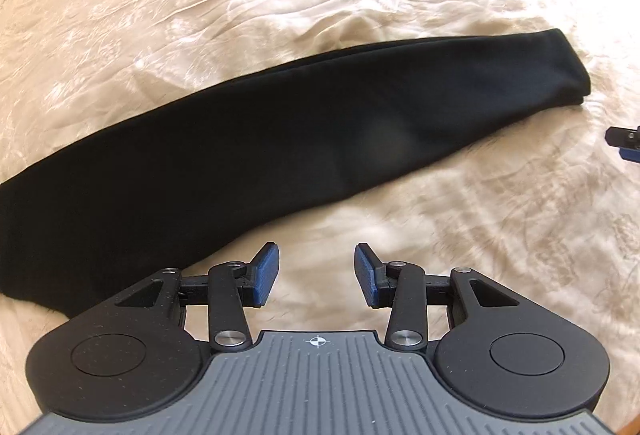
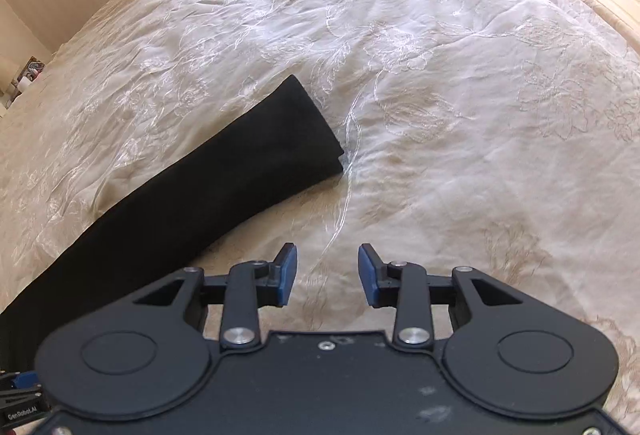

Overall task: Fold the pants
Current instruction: 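Move the open right gripper to the leg hem end of the pants, then grasp the leg hem end with the right gripper and lift it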

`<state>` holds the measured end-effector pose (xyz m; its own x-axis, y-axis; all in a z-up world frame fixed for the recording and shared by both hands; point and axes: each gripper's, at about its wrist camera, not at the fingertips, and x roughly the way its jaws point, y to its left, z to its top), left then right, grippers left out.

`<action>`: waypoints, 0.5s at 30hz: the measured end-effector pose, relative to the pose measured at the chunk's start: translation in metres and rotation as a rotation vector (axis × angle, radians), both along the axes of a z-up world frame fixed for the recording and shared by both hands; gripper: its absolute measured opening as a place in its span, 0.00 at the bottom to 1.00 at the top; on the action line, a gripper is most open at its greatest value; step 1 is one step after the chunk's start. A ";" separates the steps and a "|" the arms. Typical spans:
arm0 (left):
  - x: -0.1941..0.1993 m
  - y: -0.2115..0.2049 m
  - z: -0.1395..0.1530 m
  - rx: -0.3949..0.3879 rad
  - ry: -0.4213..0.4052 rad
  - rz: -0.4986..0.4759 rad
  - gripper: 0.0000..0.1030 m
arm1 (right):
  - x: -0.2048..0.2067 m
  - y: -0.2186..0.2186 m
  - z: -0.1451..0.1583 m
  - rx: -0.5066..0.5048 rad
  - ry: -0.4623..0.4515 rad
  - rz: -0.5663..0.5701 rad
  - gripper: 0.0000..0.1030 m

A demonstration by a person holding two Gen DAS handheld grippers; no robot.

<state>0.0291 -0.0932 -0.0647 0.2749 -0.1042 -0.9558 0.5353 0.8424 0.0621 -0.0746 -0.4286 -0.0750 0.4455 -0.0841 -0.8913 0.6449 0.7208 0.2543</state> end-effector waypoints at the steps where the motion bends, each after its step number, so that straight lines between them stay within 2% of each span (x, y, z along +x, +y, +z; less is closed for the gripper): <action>1: 0.003 -0.007 0.001 -0.005 -0.004 -0.003 0.39 | 0.004 -0.006 -0.001 -0.001 -0.003 0.005 0.36; 7: 0.022 -0.052 -0.005 -0.003 -0.030 -0.010 0.39 | 0.037 -0.044 -0.008 -0.004 -0.025 0.039 0.38; 15: 0.046 -0.086 -0.029 0.010 0.003 0.003 0.39 | 0.082 -0.079 -0.033 0.102 -0.064 0.124 0.42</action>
<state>0.0755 -0.1793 -0.0934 0.2725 -0.0937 -0.9576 0.5327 0.8435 0.0691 0.0072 -0.5081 -0.1078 0.5033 0.0642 -0.8617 0.5326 0.7622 0.3679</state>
